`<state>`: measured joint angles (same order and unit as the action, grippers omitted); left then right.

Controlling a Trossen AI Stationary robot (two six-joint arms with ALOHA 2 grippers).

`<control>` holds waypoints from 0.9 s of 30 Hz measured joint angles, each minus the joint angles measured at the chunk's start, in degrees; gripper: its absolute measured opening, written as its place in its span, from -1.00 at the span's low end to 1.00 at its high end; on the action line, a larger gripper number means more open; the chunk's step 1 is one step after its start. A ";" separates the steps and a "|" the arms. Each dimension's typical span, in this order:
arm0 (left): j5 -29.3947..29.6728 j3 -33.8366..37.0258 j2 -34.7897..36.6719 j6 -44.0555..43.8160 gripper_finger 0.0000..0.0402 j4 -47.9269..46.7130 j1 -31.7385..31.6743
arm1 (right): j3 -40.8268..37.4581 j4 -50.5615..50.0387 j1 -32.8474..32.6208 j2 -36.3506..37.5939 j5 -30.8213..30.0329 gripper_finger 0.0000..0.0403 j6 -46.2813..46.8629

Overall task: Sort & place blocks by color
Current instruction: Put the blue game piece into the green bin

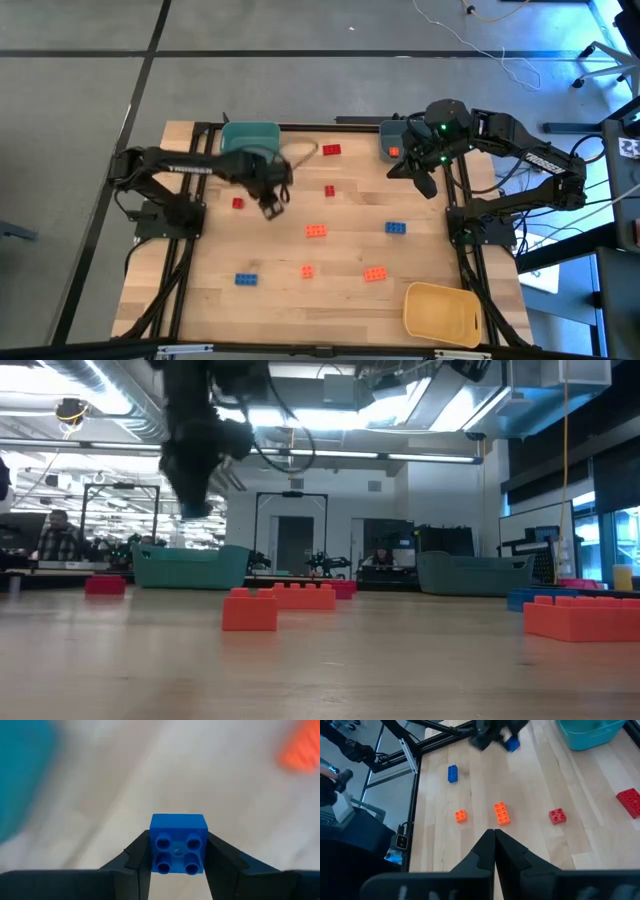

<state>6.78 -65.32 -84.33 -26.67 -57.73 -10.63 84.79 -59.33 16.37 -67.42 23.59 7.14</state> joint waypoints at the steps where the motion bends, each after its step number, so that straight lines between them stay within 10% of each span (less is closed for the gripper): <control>1: 0.66 -1.98 0.00 -0.05 -0.36 -1.41 -1.70 | 0.01 0.00 0.02 0.00 0.00 -0.94 -0.10; 9: 2.41 -11.90 0.09 -1.25 -0.36 -6.25 -17.62 | 0.02 -0.04 0.01 0.00 0.02 -0.94 -1.61; 27: -2.81 -9.72 -13.45 7.30 -0.36 7.97 -39.22 | 0.01 -0.11 -0.01 0.00 0.44 -0.94 -3.06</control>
<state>3.97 -75.05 -97.78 -19.36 -49.76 -49.85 84.80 -59.44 16.36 -67.42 24.03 4.08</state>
